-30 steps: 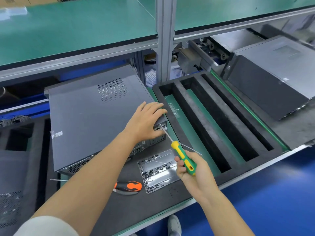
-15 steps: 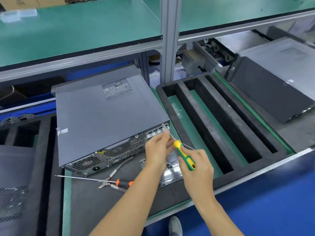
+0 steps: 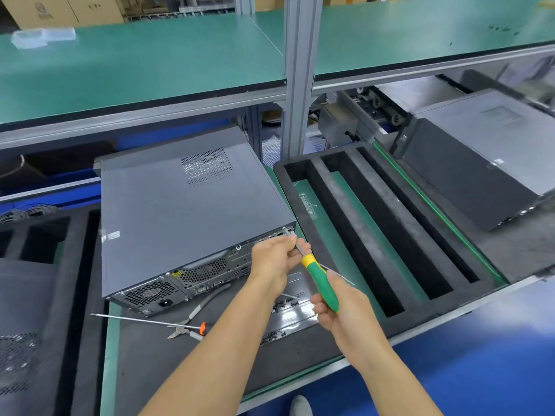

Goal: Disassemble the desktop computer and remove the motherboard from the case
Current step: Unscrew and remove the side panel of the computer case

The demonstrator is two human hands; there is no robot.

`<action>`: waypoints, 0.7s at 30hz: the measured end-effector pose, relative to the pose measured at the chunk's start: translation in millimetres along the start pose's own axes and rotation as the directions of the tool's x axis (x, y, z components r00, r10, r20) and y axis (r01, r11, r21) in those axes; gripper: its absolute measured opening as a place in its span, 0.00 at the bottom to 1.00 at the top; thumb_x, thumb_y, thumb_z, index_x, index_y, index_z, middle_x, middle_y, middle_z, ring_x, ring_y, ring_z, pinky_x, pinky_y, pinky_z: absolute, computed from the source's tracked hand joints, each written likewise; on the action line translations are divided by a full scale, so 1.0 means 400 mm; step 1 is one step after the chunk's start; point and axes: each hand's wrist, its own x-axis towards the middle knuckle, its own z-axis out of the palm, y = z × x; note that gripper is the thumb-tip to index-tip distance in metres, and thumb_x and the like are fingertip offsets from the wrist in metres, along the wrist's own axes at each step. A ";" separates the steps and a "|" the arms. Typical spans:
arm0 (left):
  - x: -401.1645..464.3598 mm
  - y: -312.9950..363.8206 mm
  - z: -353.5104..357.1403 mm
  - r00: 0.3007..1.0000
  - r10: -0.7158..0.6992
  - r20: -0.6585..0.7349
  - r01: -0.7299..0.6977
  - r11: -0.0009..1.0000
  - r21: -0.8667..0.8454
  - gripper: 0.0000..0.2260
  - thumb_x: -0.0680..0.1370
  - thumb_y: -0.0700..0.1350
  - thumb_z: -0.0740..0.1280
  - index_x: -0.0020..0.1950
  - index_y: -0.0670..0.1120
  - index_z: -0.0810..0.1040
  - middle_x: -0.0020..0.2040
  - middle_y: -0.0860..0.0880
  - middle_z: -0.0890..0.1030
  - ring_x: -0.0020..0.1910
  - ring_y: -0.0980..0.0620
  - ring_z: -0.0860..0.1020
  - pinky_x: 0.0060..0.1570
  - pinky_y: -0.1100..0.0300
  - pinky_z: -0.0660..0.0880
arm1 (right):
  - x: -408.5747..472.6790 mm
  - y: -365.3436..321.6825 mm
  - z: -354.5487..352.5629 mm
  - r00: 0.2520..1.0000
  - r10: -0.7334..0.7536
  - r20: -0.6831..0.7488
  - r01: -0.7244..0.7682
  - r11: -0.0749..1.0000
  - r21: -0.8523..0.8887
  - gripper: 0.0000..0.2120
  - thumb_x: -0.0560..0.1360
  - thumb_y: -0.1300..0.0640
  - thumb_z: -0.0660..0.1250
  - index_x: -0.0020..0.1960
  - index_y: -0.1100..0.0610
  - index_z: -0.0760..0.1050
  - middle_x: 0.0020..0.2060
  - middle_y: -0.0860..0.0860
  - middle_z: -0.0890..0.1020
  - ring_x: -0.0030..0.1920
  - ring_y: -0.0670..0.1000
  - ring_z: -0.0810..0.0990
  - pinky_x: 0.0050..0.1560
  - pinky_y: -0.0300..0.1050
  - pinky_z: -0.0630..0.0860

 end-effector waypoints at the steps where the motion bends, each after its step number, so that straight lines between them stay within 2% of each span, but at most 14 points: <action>1: -0.001 0.000 0.002 1.000 -0.008 0.004 0.008 1.000 -0.012 0.03 0.78 0.31 0.65 0.49 0.31 0.76 0.34 0.40 0.82 0.34 0.44 0.83 0.36 0.54 0.81 | 0.000 0.001 0.000 0.996 -0.087 -0.036 0.084 0.993 -0.081 0.14 0.79 0.46 0.64 0.51 0.57 0.81 0.33 0.53 0.81 0.30 0.48 0.77 0.30 0.41 0.75; 3: 0.001 -0.002 0.004 1.000 -0.018 0.008 0.018 0.999 -0.027 0.05 0.79 0.31 0.64 0.52 0.30 0.75 0.38 0.38 0.82 0.36 0.43 0.83 0.37 0.53 0.81 | -0.002 0.009 -0.002 0.964 -0.259 -0.068 0.228 0.928 -0.294 0.08 0.77 0.46 0.67 0.47 0.48 0.81 0.34 0.49 0.81 0.32 0.47 0.78 0.35 0.44 0.77; 6: 0.001 -0.010 0.001 1.000 -0.009 -0.003 0.009 1.000 -0.029 0.05 0.78 0.33 0.67 0.51 0.31 0.78 0.40 0.38 0.82 0.37 0.44 0.83 0.38 0.54 0.81 | -0.006 0.029 -0.006 0.855 -0.519 -0.026 0.396 0.683 -0.613 0.03 0.75 0.46 0.70 0.45 0.43 0.77 0.37 0.44 0.79 0.37 0.45 0.77 0.38 0.39 0.73; 8: 0.001 -0.013 -0.003 1.000 0.012 -0.026 -0.012 1.000 0.009 0.06 0.76 0.37 0.71 0.47 0.34 0.80 0.37 0.40 0.83 0.36 0.45 0.83 0.38 0.57 0.81 | -0.006 0.040 0.000 0.763 -0.646 0.024 0.487 0.550 -0.678 0.06 0.74 0.50 0.72 0.49 0.46 0.76 0.42 0.43 0.76 0.44 0.44 0.76 0.42 0.38 0.72; 9: 0.001 -0.012 -0.003 0.999 0.023 -0.036 -0.022 0.999 0.023 0.06 0.76 0.38 0.72 0.45 0.34 0.81 0.35 0.41 0.83 0.35 0.46 0.83 0.37 0.57 0.81 | -0.004 0.046 0.002 0.732 -0.680 0.037 0.517 0.520 -0.680 0.07 0.74 0.51 0.73 0.50 0.47 0.77 0.44 0.43 0.76 0.46 0.44 0.77 0.45 0.39 0.73; 10: 0.004 -0.011 -0.002 0.999 0.027 -0.044 -0.025 0.999 0.026 0.06 0.75 0.38 0.72 0.45 0.34 0.81 0.34 0.41 0.83 0.33 0.46 0.82 0.36 0.58 0.80 | -0.005 0.048 0.004 0.731 -0.682 0.025 0.528 0.542 -0.653 0.08 0.74 0.51 0.73 0.51 0.46 0.77 0.46 0.43 0.77 0.47 0.44 0.77 0.46 0.40 0.74; 12: 0.009 -0.008 0.004 0.998 0.018 -0.052 -0.018 1.000 0.006 0.05 0.76 0.35 0.71 0.46 0.33 0.78 0.32 0.41 0.82 0.32 0.46 0.83 0.33 0.58 0.80 | -0.012 0.036 0.008 0.831 -0.552 -0.075 0.464 0.760 -0.455 0.08 0.73 0.45 0.71 0.51 0.43 0.77 0.45 0.42 0.79 0.44 0.45 0.79 0.47 0.44 0.77; 13: 0.010 -0.007 0.008 0.998 0.013 -0.055 -0.014 1.000 -0.009 0.05 0.76 0.34 0.70 0.46 0.32 0.77 0.31 0.41 0.82 0.32 0.46 0.83 0.33 0.57 0.80 | -0.015 0.024 0.009 0.904 -0.413 -0.113 0.373 0.889 -0.266 0.10 0.74 0.40 0.68 0.51 0.44 0.77 0.43 0.42 0.80 0.39 0.46 0.78 0.44 0.46 0.78; 14: 0.011 -0.005 0.011 0.998 0.011 -0.056 -0.012 1.000 -0.021 0.04 0.77 0.33 0.69 0.46 0.32 0.76 0.31 0.41 0.82 0.32 0.45 0.83 0.32 0.57 0.80 | -0.016 0.014 0.009 0.964 -0.245 -0.104 0.238 0.968 -0.078 0.16 0.75 0.36 0.64 0.52 0.48 0.78 0.41 0.46 0.81 0.34 0.48 0.76 0.37 0.45 0.77; 15: 0.010 -0.005 0.011 0.998 0.009 -0.056 -0.011 1.000 -0.027 0.03 0.77 0.32 0.68 0.47 0.32 0.76 0.32 0.41 0.82 0.32 0.45 0.83 0.32 0.56 0.80 | -0.017 0.005 0.008 0.994 -0.089 -0.059 0.093 0.993 0.066 0.22 0.77 0.35 0.61 0.54 0.52 0.78 0.38 0.51 0.80 0.30 0.48 0.73 0.31 0.43 0.74; 16: 0.011 -0.004 0.011 0.998 0.007 -0.055 -0.009 1.000 -0.029 0.03 0.78 0.32 0.67 0.47 0.32 0.75 0.33 0.40 0.82 0.33 0.44 0.84 0.32 0.56 0.81 | -0.017 -0.002 0.005 1.000 0.018 -0.008 -0.016 0.991 0.135 0.26 0.78 0.35 0.59 0.55 0.57 0.78 0.36 0.55 0.79 0.27 0.48 0.71 0.27 0.40 0.70; 18: 0.009 -0.003 0.012 0.999 0.007 -0.047 -0.009 0.999 -0.036 0.02 0.78 0.30 0.64 0.48 0.31 0.75 0.38 0.37 0.82 0.34 0.43 0.84 0.32 0.55 0.81 | -0.014 -0.002 0.001 0.997 0.074 0.034 -0.077 0.990 0.115 0.24 0.80 0.40 0.60 0.54 0.62 0.78 0.33 0.56 0.79 0.26 0.47 0.71 0.24 0.38 0.68; 19: 0.008 -0.003 0.014 0.999 0.007 -0.038 -0.008 0.999 -0.046 0.02 0.79 0.30 0.63 0.48 0.32 0.75 0.39 0.36 0.81 0.34 0.43 0.84 0.33 0.56 0.81 | -0.014 0.000 0.001 0.999 0.038 0.016 -0.040 0.996 0.076 0.20 0.80 0.44 0.62 0.53 0.62 0.79 0.33 0.55 0.79 0.26 0.47 0.71 0.25 0.38 0.69; 21: 0.007 -0.003 0.019 1.000 0.005 -0.015 -0.006 0.996 -0.083 0.04 0.79 0.29 0.61 0.47 0.32 0.75 0.37 0.37 0.82 0.34 0.43 0.83 0.33 0.55 0.81 | -0.013 0.005 0.004 0.990 -0.121 -0.065 0.117 0.991 -0.067 0.12 0.78 0.47 0.66 0.51 0.55 0.80 0.33 0.51 0.79 0.29 0.46 0.74 0.30 0.39 0.73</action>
